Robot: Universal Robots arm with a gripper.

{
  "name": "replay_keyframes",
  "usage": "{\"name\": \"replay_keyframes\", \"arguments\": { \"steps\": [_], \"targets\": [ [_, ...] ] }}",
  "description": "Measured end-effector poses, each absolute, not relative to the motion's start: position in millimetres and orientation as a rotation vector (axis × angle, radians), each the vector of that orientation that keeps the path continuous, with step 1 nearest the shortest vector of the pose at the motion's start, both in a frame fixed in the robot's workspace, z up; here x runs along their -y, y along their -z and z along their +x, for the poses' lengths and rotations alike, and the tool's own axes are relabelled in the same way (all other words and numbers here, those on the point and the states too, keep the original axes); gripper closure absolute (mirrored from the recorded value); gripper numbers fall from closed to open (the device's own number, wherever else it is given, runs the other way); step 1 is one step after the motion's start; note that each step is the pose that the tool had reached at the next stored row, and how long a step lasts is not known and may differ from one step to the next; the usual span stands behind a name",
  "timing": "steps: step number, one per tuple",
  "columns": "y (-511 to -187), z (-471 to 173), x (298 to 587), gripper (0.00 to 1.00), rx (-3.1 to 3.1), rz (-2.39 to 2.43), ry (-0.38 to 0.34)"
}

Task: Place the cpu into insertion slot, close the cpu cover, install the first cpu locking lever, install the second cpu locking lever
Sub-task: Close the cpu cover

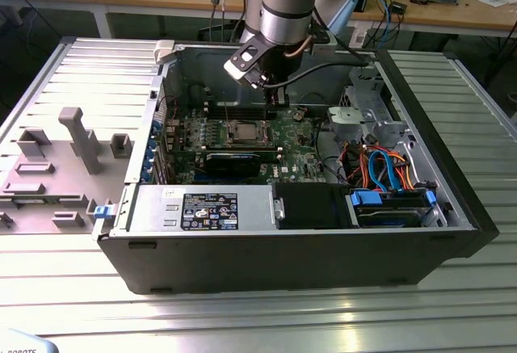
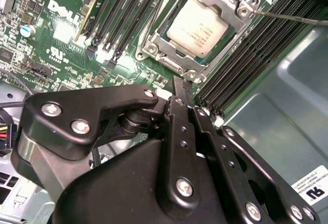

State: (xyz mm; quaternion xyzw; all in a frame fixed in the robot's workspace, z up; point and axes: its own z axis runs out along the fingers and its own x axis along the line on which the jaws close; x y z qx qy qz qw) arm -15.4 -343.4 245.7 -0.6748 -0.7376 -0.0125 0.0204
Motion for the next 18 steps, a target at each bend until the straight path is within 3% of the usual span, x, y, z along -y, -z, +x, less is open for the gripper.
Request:
{"name": "replay_keyframes", "arguments": {
  "steps": [18],
  "targets": [
    [-228.0, -53.7, 343.4, 0.89, 2.298, -2.082, 0.038]
  ]
}}
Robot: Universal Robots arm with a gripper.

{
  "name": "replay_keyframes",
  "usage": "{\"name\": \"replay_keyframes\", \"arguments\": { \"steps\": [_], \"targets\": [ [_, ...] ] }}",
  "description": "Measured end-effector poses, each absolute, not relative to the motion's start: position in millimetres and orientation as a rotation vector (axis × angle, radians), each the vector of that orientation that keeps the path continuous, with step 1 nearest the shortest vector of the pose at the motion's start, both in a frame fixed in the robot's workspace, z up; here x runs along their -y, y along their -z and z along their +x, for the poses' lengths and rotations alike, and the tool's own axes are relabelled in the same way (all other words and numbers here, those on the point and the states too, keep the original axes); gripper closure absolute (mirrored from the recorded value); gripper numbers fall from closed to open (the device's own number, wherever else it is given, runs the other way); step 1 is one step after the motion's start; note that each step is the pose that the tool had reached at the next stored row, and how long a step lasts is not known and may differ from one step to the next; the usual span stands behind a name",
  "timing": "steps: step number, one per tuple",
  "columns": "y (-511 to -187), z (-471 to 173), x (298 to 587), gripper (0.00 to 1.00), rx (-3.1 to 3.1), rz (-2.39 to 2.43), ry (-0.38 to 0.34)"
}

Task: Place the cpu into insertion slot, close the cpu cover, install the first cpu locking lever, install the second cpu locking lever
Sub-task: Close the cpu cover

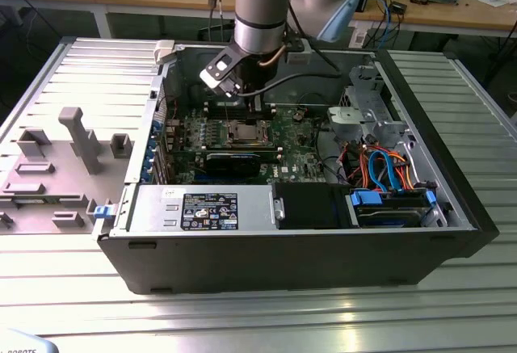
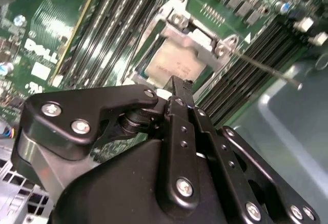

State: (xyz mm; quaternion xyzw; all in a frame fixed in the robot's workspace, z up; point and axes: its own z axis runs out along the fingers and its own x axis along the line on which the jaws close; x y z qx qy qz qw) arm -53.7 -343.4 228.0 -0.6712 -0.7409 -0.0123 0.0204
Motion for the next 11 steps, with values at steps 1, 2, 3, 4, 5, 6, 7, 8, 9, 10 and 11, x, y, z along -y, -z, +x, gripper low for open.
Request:
{"name": "replay_keyframes", "arguments": {
  "steps": [1, 2, 3, 4, 5, 6, 7, 8, 9, 10, 11],
  "targets": [
    [-226.4, -57.5, 343.4, 0.89, 2.299, -2.081, 0.038],
    [-225.6, -58.6, 343.4, 0.89, 2.300, -2.080, 0.038],
    [-224.6, -60.3, 343.4, 0.89, 2.300, -2.079, 0.038],
    [-223.7, -62.1, 343.4, 0.89, 2.300, -2.079, 0.038],
    [-223.1, -64.0, 343.5, 0.89, 2.301, -2.079, 0.038],
    [-222.5, -66.1, 343.4, 0.89, 2.301, -2.078, 0.038],
    [-222.0, -68.3, 343.4, 0.89, 2.302, -2.078, 0.038],
    [-221.1, -70.9, 343.4, 0.89, 2.302, -2.077, 0.038],
    [-220.4, -72.5, 343.4, 0.89, 2.303, -2.076, 0.038],
    [-218.5, -75.5, 343.3, 0.89, 2.304, -2.075, 0.038],
    [-216.2, -77.1, 343.4, 0.89, 2.304, -2.075, 0.038]
  ]
}}
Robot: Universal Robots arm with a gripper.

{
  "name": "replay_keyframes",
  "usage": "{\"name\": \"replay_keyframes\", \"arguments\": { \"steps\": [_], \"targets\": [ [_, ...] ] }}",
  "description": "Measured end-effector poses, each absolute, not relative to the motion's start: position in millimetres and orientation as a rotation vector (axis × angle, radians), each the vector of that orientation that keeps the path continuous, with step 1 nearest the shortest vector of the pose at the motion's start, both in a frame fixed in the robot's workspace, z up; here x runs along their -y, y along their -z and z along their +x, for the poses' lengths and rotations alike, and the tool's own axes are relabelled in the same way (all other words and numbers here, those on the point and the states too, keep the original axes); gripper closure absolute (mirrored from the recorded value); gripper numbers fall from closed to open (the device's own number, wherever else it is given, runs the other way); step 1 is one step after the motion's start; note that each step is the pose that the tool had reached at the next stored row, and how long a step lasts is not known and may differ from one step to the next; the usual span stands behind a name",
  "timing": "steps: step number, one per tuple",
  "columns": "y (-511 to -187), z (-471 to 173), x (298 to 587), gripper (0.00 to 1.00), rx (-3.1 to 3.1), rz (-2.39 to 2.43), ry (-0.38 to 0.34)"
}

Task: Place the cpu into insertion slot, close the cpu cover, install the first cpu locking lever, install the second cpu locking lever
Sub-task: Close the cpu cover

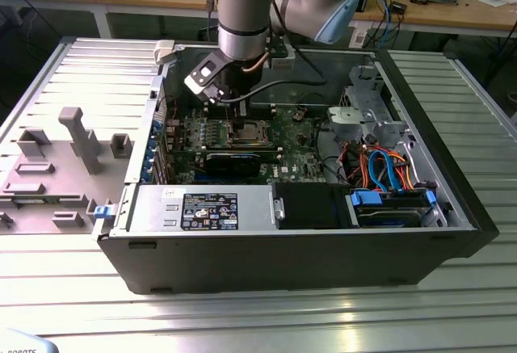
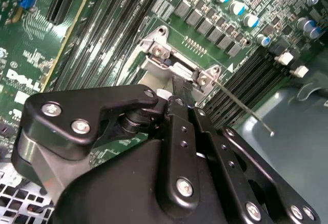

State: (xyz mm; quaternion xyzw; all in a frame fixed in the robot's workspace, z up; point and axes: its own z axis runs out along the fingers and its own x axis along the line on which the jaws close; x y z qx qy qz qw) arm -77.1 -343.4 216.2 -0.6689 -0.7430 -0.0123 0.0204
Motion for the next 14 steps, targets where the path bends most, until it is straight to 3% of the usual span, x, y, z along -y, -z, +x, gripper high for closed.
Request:
{"name": "replay_keyframes", "arguments": {
  "steps": [9, 14],
  "targets": [
    [-206.1, -82.8, 343.4, 0.89, 2.305, -2.074, 0.038],
    [-218.5, -83.3, 343.3, 0.89, 2.305, -2.073, 0.038]
  ]
}}
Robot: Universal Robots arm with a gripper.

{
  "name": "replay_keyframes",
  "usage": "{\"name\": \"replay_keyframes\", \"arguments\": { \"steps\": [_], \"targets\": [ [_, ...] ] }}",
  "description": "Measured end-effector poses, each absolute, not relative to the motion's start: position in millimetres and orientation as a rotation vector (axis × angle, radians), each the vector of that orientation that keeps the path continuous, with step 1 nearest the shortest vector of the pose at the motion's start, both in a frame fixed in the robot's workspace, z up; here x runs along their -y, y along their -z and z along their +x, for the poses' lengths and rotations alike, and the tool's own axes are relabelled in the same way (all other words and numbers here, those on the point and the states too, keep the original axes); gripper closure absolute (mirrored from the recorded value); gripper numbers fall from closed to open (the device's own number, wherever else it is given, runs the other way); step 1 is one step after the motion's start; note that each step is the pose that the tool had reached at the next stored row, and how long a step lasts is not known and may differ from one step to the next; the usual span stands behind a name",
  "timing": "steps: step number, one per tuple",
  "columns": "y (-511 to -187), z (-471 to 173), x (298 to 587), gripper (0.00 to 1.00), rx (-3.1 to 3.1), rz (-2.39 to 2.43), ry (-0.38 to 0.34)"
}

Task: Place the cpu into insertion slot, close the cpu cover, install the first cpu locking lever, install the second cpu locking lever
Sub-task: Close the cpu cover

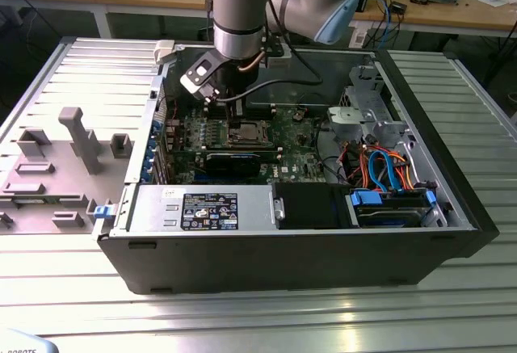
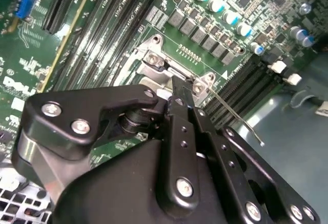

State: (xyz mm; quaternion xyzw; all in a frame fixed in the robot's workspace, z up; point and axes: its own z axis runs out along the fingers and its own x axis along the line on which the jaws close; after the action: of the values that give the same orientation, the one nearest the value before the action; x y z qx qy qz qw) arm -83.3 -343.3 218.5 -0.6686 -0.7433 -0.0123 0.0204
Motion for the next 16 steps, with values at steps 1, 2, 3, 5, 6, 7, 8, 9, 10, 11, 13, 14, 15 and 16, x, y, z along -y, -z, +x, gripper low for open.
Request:
{"name": "replay_keyframes", "arguments": {
  "steps": [1, 2, 3, 5, 6, 7, 8, 9, 10, 11, 13, 14, 15, 16],
  "targets": [
    [-218.5, -83.3, 343.3, 0.89, 2.305, -2.073, 0.038],
    [-218.4, -83.6, 343.3, 0.89, 2.305, -2.074, 0.038],
    [-217.0, -84.3, 343.4, 0.89, 2.305, -2.074, 0.038],
    [-211.4, -85.2, 343.4, 0.89, 2.305, -2.073, 0.038],
    [-210.2, -85.4, 343.4, 0.89, 2.305, -2.073, 0.038],
    [-209.8, -85.5, 343.4, 0.89, 2.305, -2.073, 0.038],
    [-209.3, -85.5, 343.4, 0.89, 2.305, -2.073, 0.038],
    [-208.3, -85.6, 343.4, 0.89, 2.305, -2.073, 0.038],
    [-207.7, -85.7, 343.4, 0.89, 2.305, -2.073, 0.038],
    [-206.9, -85.6, 343.4, 0.89, 2.305, -2.073, 0.038],
    [-206.2, -85.6, 343.4, 0.89, 2.305, -2.073, 0.038],
    [-205.9, -85.6, 343.4, 0.89, 2.305, -2.073, 0.038],
    [-205.9, -85.7, 343.4, 0.89, 2.305, -2.073, 0.038],
    [-209.9, -85.7, 343.4, 0.89, 2.305, -2.073, 0.038]
  ]
}}
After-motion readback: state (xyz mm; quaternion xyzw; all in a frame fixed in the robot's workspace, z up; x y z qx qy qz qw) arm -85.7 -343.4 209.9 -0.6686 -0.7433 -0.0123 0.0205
